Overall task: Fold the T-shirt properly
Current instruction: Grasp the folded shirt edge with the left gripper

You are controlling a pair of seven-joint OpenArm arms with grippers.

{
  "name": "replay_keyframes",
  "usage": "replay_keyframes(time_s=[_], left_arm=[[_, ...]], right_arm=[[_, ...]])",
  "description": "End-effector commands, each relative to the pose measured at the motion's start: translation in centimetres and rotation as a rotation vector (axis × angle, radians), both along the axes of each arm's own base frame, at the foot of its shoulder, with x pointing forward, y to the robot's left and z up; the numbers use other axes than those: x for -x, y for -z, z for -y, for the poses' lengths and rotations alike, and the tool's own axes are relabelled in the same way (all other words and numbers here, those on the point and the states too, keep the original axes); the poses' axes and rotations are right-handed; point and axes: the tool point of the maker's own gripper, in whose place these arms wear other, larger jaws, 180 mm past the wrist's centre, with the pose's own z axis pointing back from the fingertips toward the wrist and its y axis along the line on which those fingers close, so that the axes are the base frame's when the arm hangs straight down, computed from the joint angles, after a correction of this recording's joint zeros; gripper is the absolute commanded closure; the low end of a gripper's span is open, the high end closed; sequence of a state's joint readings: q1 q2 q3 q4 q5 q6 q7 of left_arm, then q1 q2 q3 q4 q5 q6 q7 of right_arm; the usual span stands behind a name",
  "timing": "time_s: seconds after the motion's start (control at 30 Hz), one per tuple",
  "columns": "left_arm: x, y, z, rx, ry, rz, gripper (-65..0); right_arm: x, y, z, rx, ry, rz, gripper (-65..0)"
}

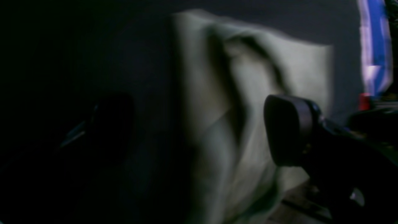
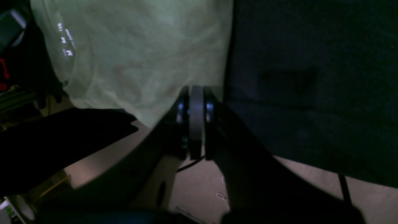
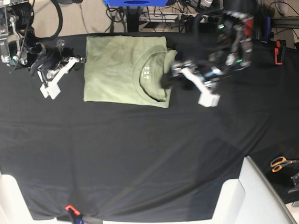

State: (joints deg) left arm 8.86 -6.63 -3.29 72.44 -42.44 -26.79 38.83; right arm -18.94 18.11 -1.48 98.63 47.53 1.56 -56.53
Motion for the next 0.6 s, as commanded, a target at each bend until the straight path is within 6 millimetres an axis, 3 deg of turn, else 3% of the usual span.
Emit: replay_keyframes(time_s=[0.0,0.2,0.4,0.43,0.47,0.57], left_arm=[[1.1,0.9,0.6,-0.017,0.038,-0.051,-65.0],[3.1,2.1,4.6,0.011,0.151,-0.102,-65.0],[3.8,3.4,4.6,0.012,0.148,-0.148,-65.0],[3.9,3.6,4.4,0.011,0.144,-0.155,-60.4],[4.0,3.7,4.2,0.008,0.142,-0.160,-51.2],[3.2,3.3,4.1,0.004,0.144,-0.143,-13.7]], right_arm=[[-0.5,-0.6,0.1,-0.003,-0.009,0.028,-0.2],[-0.5,-0.6,0.1,-0.003,-0.009,0.026,-0.2],[-0.5,-0.6,0.2,-0.004,-0.006,0.027,-0.2],[-0.5,-0.7,0.2,-0.003,-0.004,0.028,-0.2],[-0.5,-0.7,0.2,-0.003,-0.004,0.028,-0.2],[-0.6,-0.7,0.2,-0.003,-0.004,0.029,-0.2]])
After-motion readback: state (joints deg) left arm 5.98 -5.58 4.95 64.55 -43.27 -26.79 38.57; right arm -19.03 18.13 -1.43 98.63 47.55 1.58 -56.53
